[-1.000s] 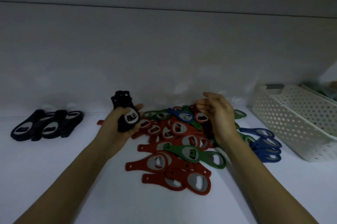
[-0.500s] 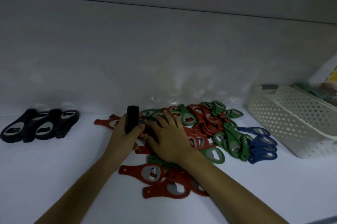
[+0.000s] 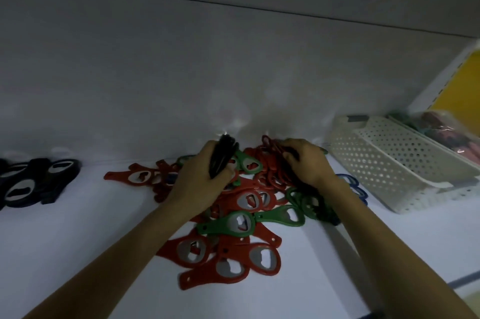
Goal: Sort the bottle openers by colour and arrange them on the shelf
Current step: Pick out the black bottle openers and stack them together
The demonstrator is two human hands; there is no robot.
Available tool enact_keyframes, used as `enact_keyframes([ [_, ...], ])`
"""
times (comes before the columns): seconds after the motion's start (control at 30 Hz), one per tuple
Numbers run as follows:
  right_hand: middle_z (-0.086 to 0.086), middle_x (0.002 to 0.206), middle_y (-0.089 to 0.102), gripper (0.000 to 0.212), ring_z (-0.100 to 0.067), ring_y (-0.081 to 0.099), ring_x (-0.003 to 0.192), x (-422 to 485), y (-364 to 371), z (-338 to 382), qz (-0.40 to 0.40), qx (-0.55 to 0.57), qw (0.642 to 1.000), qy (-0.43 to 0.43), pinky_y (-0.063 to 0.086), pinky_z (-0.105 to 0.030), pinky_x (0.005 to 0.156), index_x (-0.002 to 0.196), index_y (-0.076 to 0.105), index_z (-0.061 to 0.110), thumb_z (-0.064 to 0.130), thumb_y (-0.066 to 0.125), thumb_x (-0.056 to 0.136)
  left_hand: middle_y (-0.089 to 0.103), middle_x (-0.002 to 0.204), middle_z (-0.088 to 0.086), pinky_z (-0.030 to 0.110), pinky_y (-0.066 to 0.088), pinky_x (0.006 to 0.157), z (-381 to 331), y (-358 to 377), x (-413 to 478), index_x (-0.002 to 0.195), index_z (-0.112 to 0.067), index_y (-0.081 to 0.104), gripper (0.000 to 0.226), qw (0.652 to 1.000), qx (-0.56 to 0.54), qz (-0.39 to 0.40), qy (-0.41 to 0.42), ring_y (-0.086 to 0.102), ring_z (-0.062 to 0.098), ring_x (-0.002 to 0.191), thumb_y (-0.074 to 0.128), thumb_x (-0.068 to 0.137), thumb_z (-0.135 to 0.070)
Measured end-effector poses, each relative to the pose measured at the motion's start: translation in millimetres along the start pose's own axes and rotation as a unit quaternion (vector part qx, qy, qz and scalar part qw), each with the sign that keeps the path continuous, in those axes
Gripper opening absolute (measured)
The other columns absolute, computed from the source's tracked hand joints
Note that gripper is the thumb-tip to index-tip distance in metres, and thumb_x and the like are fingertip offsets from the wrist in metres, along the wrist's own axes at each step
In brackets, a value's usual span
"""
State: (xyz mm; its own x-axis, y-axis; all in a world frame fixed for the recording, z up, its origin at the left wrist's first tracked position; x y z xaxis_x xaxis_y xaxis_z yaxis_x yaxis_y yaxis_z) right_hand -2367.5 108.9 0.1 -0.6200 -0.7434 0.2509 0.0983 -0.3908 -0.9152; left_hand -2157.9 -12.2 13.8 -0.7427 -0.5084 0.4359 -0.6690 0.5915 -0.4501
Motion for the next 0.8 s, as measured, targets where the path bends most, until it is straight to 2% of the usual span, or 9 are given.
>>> enact_keyframes([
  [0.2, -0.018, 0.113, 0.067, 0.029, -0.032, 0.062, 0.104, -14.5, -17.0, -44.0, -0.111, 0.093, 0.988, 0.053, 0.038, -0.022, 0.085, 0.115, 0.062, -0.002, -0.004, 0.055, 0.087, 0.053, 0.064, -0.003, 0.013, 0.036, 0.039, 0.9, 55.5, 6.5, 0.093, -0.030, 0.049, 0.015, 0.998, -0.028, 0.057, -0.020, 0.049, 0.002, 0.044, 0.057, 0.090, -0.018],
  [0.27, -0.018, 0.112, 0.066, 0.028, -0.029, 0.062, 0.104, -20.8, -18.4, -53.0, -0.141, 0.151, 0.976, 0.075, 0.037, -0.013, 0.081, 0.117, 0.058, -0.003, -0.005, 0.054, 0.088, 0.056, 0.069, -0.001, 0.015, 0.042, 0.042, 8.4, 57.5, 3.8, 0.096, -0.033, 0.049, 0.016, 0.998, -0.034, 0.043, -0.034, 0.054, 0.004, 0.050, 0.057, 0.090, -0.021],
  [0.33, -0.016, 0.113, 0.066, 0.028, -0.028, 0.061, 0.105, -21.6, -19.1, -53.0, -0.140, 0.180, 0.970, 0.080, 0.035, -0.009, 0.082, 0.117, 0.059, -0.002, -0.003, 0.054, 0.089, 0.060, 0.078, -0.002, 0.014, 0.047, 0.055, 12.2, 54.6, 3.1, 0.099, -0.041, 0.049, 0.021, 0.997, -0.065, 0.020, -0.036, 0.058, 0.003, 0.064, 0.057, 0.091, -0.024],
  [0.4, -0.014, 0.117, 0.064, 0.026, -0.029, 0.059, 0.112, -18.8, -14.7, -38.8, -0.099, 0.171, 0.979, 0.051, 0.036, -0.015, 0.091, 0.117, 0.062, 0.002, 0.008, 0.055, 0.092, 0.061, 0.083, 0.001, 0.010, 0.045, 0.061, 15.5, 51.3, 2.0, 0.098, -0.043, 0.050, 0.020, 0.994, -0.098, 0.002, -0.043, 0.057, 0.002, 0.069, 0.057, 0.091, -0.025],
  [0.47, -0.014, 0.134, 0.053, 0.040, -0.033, 0.044, 0.128, -17.4, 2.7, -20.8, -0.018, 0.066, 0.997, 0.031, 0.031, -0.033, 0.108, 0.126, 0.059, 0.014, 0.038, 0.048, 0.097, 0.061, 0.085, 0.007, 0.010, 0.045, 0.061, 17.1, 49.0, 1.7, 0.096, -0.037, 0.051, 0.014, 0.994, -0.101, -0.007, -0.044, 0.056, 0.004, 0.068, 0.057, 0.091, -0.026],
  [0.53, -0.009, 0.156, 0.022, 0.065, -0.032, 0.014, 0.145, -23.1, 24.5, -6.0, 0.061, -0.062, 0.995, 0.047, 0.007, -0.051, 0.117, 0.145, 0.035, 0.025, 0.063, 0.029, 0.093, 0.061, 0.085, 0.000, 0.005, 0.045, 0.060, 16.6, 48.8, 1.9, 0.095, -0.040, 0.050, 0.017, 0.994, -0.100, -0.010, -0.043, 0.057, -0.005, 0.071, 0.058, 0.090, -0.026],
  [0.57, -0.006, 0.159, 0.012, 0.071, -0.029, 0.005, 0.147, -25.0, 32.0, 3.0, 0.076, -0.084, 0.993, 0.042, 0.000, -0.053, 0.116, 0.149, 0.024, 0.026, 0.067, 0.023, 0.091, 0.060, 0.086, -0.005, 0.003, 0.043, 0.061, 15.6, 48.7, 2.3, 0.095, -0.043, 0.049, 0.020, 0.994, -0.104, -0.012, -0.043, 0.057, -0.011, 0.075, 0.058, 0.090, -0.026],
  [0.67, -0.002, 0.160, 0.010, 0.065, -0.025, 0.005, 0.147, -30.5, 42.0, 33.9, 0.068, -0.075, 0.995, -0.011, -0.001, -0.053, 0.115, 0.151, 0.017, 0.026, 0.059, 0.024, 0.095, 0.060, 0.089, -0.017, 0.000, 0.040, 0.064, 13.6, 46.4, 2.5, 0.098, -0.048, 0.049, 0.028, 0.991, -0.125, -0.024, -0.045, 0.055, -0.017, 0.082, 0.060, 0.089, -0.025],
  [0.8, 0.004, 0.155, 0.027, 0.046, -0.020, 0.022, 0.142, -41.6, 37.7, 62.1, 0.016, -0.070, 0.992, -0.108, 0.008, -0.045, 0.116, 0.142, 0.037, 0.029, 0.037, 0.039, 0.097, 0.060, 0.091, -0.021, 0.002, 0.042, 0.066, 17.4, 42.9, 1.6, 0.103, -0.047, 0.049, 0.028, 0.989, -0.128, -0.048, -0.060, 0.055, -0.015, 0.085, 0.059, 0.089, -0.025],
])
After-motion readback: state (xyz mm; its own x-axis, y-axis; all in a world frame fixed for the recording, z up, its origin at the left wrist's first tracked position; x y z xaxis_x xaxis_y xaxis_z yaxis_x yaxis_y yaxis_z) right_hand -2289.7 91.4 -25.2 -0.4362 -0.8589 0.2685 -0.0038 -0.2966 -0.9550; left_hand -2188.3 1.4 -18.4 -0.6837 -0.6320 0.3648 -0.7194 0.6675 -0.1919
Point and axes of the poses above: each hand's wrist, its own x-axis towards the middle knuckle, its own y-axis out of the palm, z = x × y, the point moved 6 cm from there along x, towards the middle knuckle
